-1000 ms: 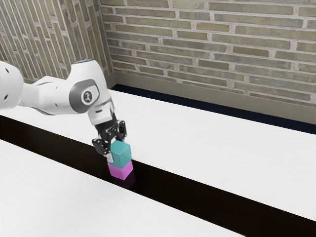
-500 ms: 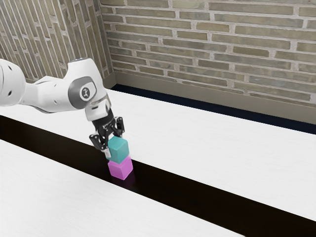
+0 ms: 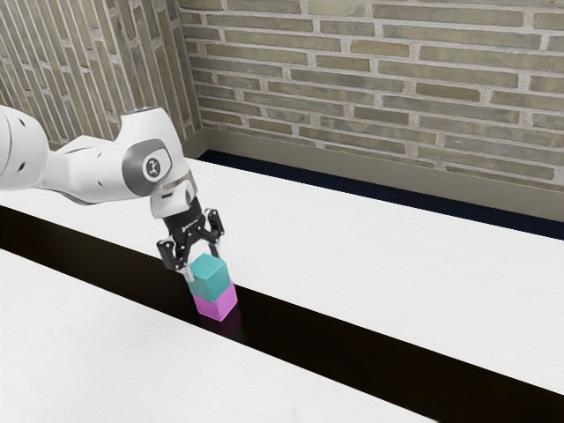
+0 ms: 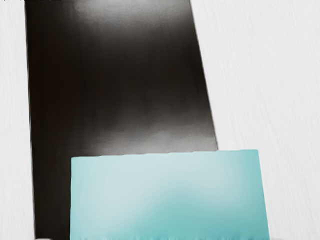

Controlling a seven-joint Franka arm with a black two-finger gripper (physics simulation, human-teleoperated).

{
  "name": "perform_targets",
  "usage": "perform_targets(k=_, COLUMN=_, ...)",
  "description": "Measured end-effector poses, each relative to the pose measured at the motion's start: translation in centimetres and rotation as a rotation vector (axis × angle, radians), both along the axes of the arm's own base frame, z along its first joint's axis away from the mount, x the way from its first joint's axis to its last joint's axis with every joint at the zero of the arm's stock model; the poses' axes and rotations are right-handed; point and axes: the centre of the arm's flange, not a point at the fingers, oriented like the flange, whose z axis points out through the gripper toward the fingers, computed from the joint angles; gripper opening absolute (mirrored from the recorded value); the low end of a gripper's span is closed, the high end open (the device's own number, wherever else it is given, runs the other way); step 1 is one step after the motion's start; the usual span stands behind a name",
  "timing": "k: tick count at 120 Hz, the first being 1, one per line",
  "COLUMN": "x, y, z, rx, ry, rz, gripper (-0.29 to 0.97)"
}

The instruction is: Pick up the blue block with one arm, and put the blue block on the pink block with one arm

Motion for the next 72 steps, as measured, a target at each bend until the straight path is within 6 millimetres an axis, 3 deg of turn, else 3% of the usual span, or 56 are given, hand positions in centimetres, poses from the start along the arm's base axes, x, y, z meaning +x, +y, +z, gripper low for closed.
perform_targets(k=14, x=-0.1, y=0.1, z=0.7, rx=0.001, ry=-0.012, rz=-0.008, gripper=0.61)
perform_targets(k=25, x=-0.4, y=-0.4, z=4.4, rx=0.017, ry=-0.064, rz=-0.022, gripper=0.63)
perform_targets(k=40, x=-1.8, y=-1.7, z=14.1, rx=0.074, ry=-0.145, rz=-0.024, gripper=0.65)
perform_targets(k=57, x=-1.9, y=-3.4, z=26.9, rx=0.218, ry=-0.162, rz=0.058, gripper=0.67)
perform_targets(k=63, x=-2.4, y=-4.3, z=28.8, rx=0.248, ry=-0.144, rz=0.101, gripper=0.67)
perform_targets(k=72, x=-3.1, y=-5.8, z=29.5, rx=0.282, ry=-0.096, rz=0.157, gripper=0.67)
